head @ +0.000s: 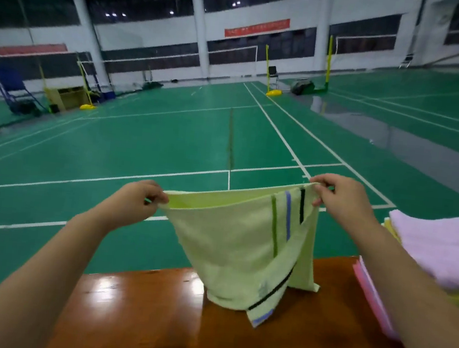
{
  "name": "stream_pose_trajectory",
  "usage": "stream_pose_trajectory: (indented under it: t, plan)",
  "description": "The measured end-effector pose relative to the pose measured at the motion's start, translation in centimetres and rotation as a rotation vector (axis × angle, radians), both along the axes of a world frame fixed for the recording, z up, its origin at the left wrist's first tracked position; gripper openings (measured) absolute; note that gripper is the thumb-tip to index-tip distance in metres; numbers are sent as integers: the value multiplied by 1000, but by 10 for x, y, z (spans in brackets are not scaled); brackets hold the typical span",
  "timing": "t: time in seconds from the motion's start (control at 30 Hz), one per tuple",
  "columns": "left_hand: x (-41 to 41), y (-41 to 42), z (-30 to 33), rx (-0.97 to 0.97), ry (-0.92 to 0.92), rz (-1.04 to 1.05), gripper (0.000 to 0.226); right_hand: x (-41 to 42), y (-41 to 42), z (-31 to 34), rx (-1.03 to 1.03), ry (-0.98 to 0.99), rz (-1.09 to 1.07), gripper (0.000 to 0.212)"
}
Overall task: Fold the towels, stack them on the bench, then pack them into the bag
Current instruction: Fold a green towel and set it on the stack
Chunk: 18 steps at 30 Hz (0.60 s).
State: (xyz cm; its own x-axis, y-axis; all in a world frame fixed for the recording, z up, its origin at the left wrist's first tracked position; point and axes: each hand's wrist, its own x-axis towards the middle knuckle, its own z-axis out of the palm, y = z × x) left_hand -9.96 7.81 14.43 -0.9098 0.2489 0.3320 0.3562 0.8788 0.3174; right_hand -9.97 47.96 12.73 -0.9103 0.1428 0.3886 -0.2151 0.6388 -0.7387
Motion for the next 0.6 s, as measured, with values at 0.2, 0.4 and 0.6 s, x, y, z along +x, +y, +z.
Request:
stream_pose_trajectory:
  t: [0.2,0.4,0.6]
  plan:
    - [21,3,52,-138,139,-35,15,-1,9,56,13,160,-16,15]
    - [34,13,63,424,83,69,11,8,16,73,27,237,-23,15]
    - [43,12,59,632,-26,-18,33,16,18,70,109,206,-1,15]
